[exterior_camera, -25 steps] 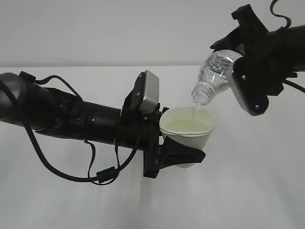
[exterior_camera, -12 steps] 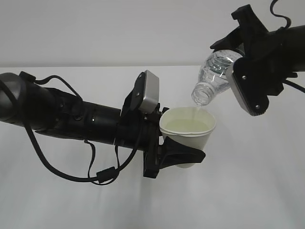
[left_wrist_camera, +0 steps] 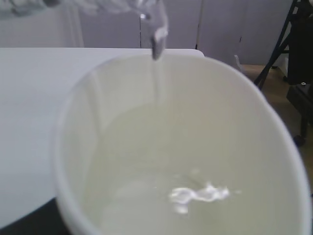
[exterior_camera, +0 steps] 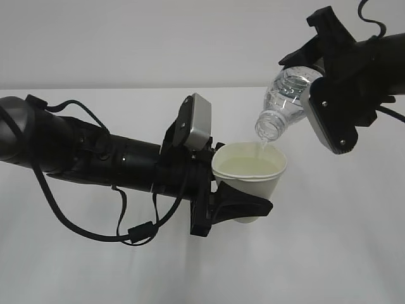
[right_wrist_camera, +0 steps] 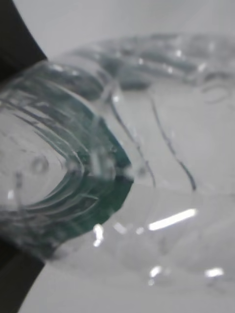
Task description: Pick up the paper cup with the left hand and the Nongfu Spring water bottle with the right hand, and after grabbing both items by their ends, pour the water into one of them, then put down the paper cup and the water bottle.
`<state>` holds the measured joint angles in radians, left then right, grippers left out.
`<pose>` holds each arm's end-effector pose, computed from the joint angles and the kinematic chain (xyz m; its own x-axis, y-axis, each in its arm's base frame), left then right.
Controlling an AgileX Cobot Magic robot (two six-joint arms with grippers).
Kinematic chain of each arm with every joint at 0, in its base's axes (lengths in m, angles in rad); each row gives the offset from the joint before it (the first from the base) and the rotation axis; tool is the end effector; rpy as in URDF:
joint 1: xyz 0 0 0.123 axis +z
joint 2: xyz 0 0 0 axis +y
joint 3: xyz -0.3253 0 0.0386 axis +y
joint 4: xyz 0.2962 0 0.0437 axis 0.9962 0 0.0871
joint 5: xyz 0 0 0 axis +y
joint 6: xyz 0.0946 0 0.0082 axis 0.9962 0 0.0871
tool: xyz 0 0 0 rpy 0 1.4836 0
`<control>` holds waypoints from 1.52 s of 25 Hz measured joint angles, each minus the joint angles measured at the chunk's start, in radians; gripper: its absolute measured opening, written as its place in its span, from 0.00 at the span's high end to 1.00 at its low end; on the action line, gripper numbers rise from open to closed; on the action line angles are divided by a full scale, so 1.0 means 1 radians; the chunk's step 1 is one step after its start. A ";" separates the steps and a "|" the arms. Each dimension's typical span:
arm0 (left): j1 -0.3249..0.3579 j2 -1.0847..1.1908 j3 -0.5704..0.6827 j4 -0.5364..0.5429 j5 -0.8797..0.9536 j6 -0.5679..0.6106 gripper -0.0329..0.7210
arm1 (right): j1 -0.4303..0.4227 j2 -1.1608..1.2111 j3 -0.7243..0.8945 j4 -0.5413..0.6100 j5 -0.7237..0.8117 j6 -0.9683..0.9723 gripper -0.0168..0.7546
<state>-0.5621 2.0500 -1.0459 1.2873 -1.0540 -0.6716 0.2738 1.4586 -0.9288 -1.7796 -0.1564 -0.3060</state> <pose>0.3191 -0.2946 0.1442 -0.0184 0.2448 -0.9694 0.9995 -0.0219 -0.0245 0.3457 0.1120 0.2957 0.5635 -0.7340 0.3791 -0.1862 -0.5600 -0.8073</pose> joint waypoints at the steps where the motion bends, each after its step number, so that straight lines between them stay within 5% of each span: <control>1: 0.000 0.000 0.000 0.000 0.000 0.000 0.41 | 0.000 0.000 0.000 0.000 0.000 0.000 0.40; 19: 0.000 0.000 0.000 0.000 0.000 0.000 0.41 | 0.000 0.000 0.000 -0.004 -0.051 0.139 0.40; 38: 0.000 0.000 0.000 -0.019 0.000 0.000 0.41 | 0.000 0.000 0.000 -0.004 -0.055 0.597 0.40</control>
<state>-0.5621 2.0500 -1.0459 1.2688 -1.0540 -0.6716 0.2738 1.4586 -0.9288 -1.7835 -0.2114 0.2913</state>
